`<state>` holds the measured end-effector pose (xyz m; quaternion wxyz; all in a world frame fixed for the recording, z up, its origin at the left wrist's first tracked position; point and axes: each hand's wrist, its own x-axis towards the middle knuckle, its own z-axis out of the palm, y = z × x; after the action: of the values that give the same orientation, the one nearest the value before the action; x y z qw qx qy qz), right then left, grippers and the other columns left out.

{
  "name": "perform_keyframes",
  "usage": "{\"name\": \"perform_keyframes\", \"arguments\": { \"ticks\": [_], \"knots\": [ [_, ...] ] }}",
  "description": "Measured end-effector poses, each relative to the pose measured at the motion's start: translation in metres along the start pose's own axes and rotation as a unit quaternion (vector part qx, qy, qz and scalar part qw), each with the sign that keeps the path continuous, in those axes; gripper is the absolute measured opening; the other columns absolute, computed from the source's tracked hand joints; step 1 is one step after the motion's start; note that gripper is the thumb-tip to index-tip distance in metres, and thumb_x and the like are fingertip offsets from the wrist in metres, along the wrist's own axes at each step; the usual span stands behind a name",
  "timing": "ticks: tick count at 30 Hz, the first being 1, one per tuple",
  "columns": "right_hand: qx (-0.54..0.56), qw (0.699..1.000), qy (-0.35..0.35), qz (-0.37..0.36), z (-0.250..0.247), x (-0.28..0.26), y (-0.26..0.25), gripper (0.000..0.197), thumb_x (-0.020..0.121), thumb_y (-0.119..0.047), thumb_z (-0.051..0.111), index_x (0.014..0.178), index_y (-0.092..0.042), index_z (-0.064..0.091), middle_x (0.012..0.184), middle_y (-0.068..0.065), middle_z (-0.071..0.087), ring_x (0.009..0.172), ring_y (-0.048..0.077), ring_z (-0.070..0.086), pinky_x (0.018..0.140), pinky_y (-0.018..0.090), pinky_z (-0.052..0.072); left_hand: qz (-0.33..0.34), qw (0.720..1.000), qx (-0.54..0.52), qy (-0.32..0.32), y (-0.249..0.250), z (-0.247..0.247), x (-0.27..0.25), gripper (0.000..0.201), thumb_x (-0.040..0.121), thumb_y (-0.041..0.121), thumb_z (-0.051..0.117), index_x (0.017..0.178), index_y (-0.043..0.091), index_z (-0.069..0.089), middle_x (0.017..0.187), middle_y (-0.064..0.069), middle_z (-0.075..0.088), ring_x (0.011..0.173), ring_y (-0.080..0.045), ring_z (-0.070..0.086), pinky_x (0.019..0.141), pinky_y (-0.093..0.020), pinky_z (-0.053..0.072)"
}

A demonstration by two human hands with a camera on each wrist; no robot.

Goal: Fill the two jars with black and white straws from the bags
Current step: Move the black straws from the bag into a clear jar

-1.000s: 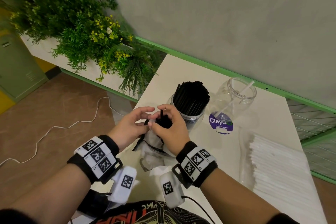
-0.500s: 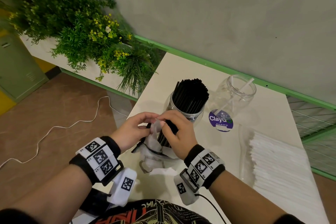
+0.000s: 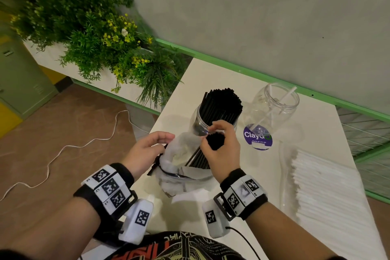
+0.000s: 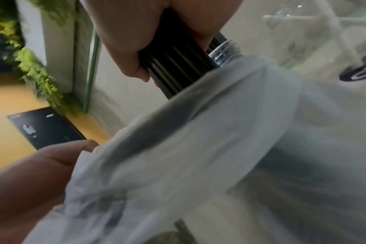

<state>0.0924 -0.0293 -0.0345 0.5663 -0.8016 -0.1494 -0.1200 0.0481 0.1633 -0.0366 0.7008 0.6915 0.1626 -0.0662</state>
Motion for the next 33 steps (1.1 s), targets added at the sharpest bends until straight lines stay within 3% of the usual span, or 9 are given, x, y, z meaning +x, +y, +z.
{"name": "perform_keyframes", "arguments": {
  "ticks": [5, 8, 11, 16, 20, 24, 28, 30, 33],
  "knots": [
    [0.034, 0.999, 0.013, 0.005, 0.004, -0.004, -0.005, 0.059, 0.078, 0.0, 0.07, 0.116, -0.035, 0.042, 0.095, -0.003, 0.062, 0.096, 0.005, 0.058, 0.087, 0.006, 0.037, 0.009, 0.999, 0.028, -0.043, 0.001, 0.012, -0.005, 0.029, 0.089, 0.004, 0.057, 0.107, 0.025, 0.066, 0.113, 0.002, 0.067, 0.093, -0.013, 0.064, 0.079, -0.022, 0.048],
    [0.067, 0.997, 0.036, 0.029, 0.005, -0.004, -0.004, 0.059, 0.077, 0.001, 0.07, 0.122, -0.026, 0.044, 0.095, -0.002, 0.063, 0.095, 0.009, 0.06, 0.087, 0.009, 0.039, 0.016, 0.986, 0.119, -0.113, -0.009, 0.023, -0.001, 0.058, 0.078, 0.031, 0.069, 0.13, 0.041, 0.047, 0.137, 0.012, 0.049, 0.119, -0.01, 0.053, 0.1, -0.025, 0.04],
    [0.122, 0.986, 0.085, 0.073, 0.003, -0.003, 0.001, 0.056, 0.078, 0.002, 0.072, 0.123, -0.017, 0.046, 0.092, 0.003, 0.067, 0.095, 0.013, 0.063, 0.087, 0.01, 0.04, 0.026, 0.974, 0.163, -0.156, -0.016, 0.04, 0.001, 0.077, 0.07, 0.042, 0.069, 0.14, 0.041, 0.036, 0.143, 0.016, 0.043, 0.131, -0.001, 0.04, 0.112, -0.031, 0.033],
    [0.191, 0.968, 0.081, 0.139, -0.001, -0.014, 0.008, 0.038, 0.079, 0.001, 0.072, 0.109, -0.018, 0.057, 0.09, 0.005, 0.07, 0.092, 0.019, 0.066, 0.086, 0.028, 0.052, 0.021, 0.977, 0.144, -0.158, -0.021, 0.056, 0.006, 0.067, 0.07, 0.039, 0.066, 0.132, 0.048, 0.042, 0.14, 0.015, 0.049, 0.131, -0.001, 0.042, 0.113, -0.034, 0.034],
    [0.186, 0.969, 0.081, 0.141, -0.004, -0.011, 0.012, 0.032, 0.076, 0.004, 0.071, 0.097, -0.016, 0.057, 0.091, 0.014, 0.067, 0.088, 0.025, 0.065, 0.082, 0.034, 0.052, 0.052, 0.969, 0.185, -0.155, -0.025, 0.055, 0.014, 0.054, 0.086, 0.012, 0.063, 0.122, 0.049, 0.045, 0.138, 0.011, 0.051, 0.13, -0.002, 0.042, 0.105, -0.014, 0.033],
    [0.201, 0.972, 0.065, 0.103, -0.021, -0.007, 0.011, 0.041, 0.076, -0.006, 0.071, 0.108, -0.023, 0.051, 0.095, 0.021, 0.064, 0.09, 0.034, 0.065, 0.085, 0.042, 0.053, 0.107, 0.966, 0.223, -0.081, -0.023, 0.046, 0.016, 0.062, 0.086, -0.006, 0.054, 0.109, 0.051, 0.051, 0.126, 0.013, 0.057, 0.121, 0.0, 0.049, 0.105, -0.017, 0.035],
    [0.131, 0.975, 0.051, 0.174, -0.016, -0.017, 0.031, 0.04, 0.076, -0.001, 0.073, 0.107, -0.019, 0.055, 0.088, -0.004, 0.067, 0.086, 0.016, 0.065, 0.081, 0.033, 0.054, 0.133, 0.952, 0.27, -0.062, -0.026, 0.039, 0.013, 0.062, 0.086, -0.007, 0.053, 0.112, 0.049, 0.05, 0.124, 0.011, 0.054, 0.116, 0.001, 0.048, 0.102, -0.01, 0.033],
    [0.141, 0.965, 0.053, 0.216, -0.011, -0.017, 0.04, 0.032, 0.075, -0.002, 0.074, 0.1, -0.015, 0.058, 0.086, -0.001, 0.068, 0.085, 0.02, 0.066, 0.079, 0.038, 0.056, 0.144, 0.939, 0.302, -0.082, -0.029, 0.038, 0.008, 0.059, 0.086, -0.006, 0.05, 0.119, 0.043, 0.053, 0.127, 0.01, 0.05, 0.114, -0.001, 0.049, 0.097, -0.003, 0.031],
    [0.14, 0.963, 0.041, 0.227, -0.008, -0.018, 0.045, 0.025, 0.076, 0.001, 0.072, 0.094, -0.01, 0.06, 0.083, 0.003, 0.068, 0.079, 0.018, 0.066, 0.075, 0.035, 0.057, 0.137, 0.918, 0.351, -0.125, -0.031, 0.04, -0.005, 0.044, 0.088, 0.021, 0.053, 0.129, 0.037, 0.051, 0.134, 0.014, 0.039, 0.112, -0.006, 0.049, 0.097, -0.016, 0.037]
  ]
}}
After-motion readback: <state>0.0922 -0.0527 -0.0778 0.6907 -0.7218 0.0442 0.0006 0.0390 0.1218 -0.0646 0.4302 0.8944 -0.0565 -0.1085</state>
